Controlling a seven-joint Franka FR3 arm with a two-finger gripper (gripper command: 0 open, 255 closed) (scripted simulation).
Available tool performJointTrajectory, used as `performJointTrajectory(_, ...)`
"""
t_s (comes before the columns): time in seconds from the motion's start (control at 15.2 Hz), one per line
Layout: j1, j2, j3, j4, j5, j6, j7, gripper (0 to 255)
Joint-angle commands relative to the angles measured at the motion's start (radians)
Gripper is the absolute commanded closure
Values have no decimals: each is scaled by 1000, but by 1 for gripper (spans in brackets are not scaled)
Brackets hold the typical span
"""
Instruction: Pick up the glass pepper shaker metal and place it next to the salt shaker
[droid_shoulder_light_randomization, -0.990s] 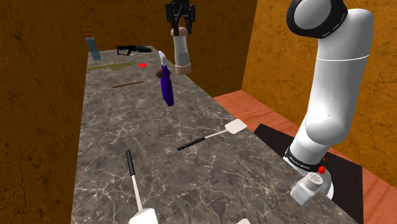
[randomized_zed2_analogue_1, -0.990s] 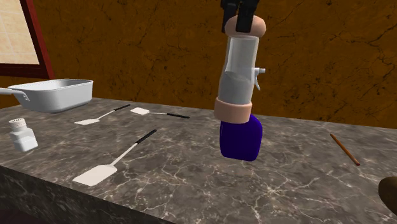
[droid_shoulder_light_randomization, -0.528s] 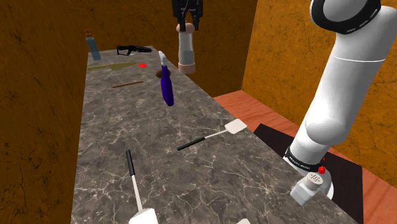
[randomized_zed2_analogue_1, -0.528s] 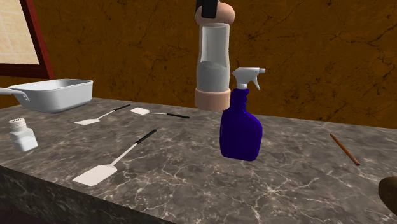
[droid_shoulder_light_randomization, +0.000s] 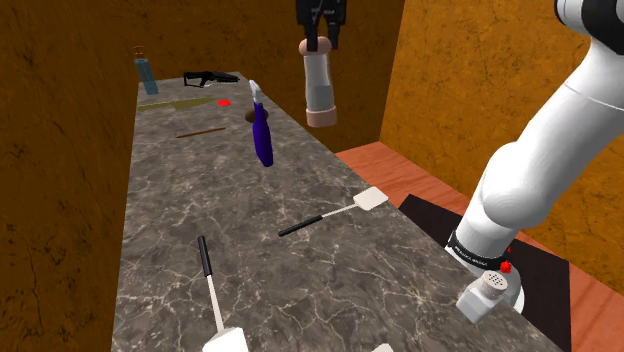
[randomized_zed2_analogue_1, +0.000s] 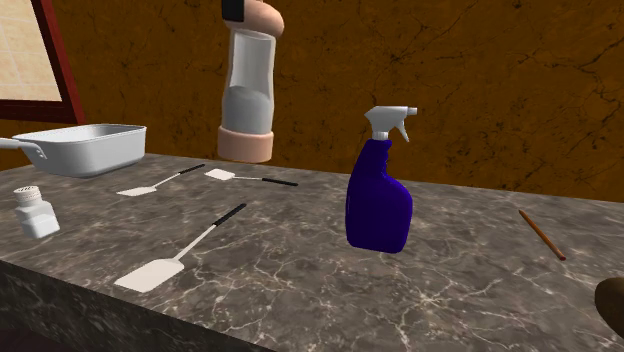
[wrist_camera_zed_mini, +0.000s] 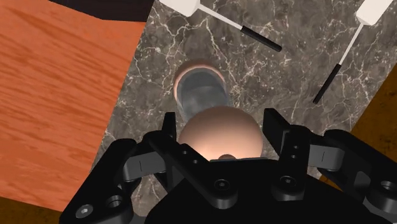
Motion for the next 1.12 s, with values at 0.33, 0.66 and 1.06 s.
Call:
performJointTrajectory(0.33, 31, -219, 31, -161, 57, -47, 72, 255)
performJointTrajectory(0.66, 55, -350, 59, -228, 106, -98, 136, 255)
performJointTrajectory(1.06, 84, -484, 99, -267, 176, -174, 227, 255)
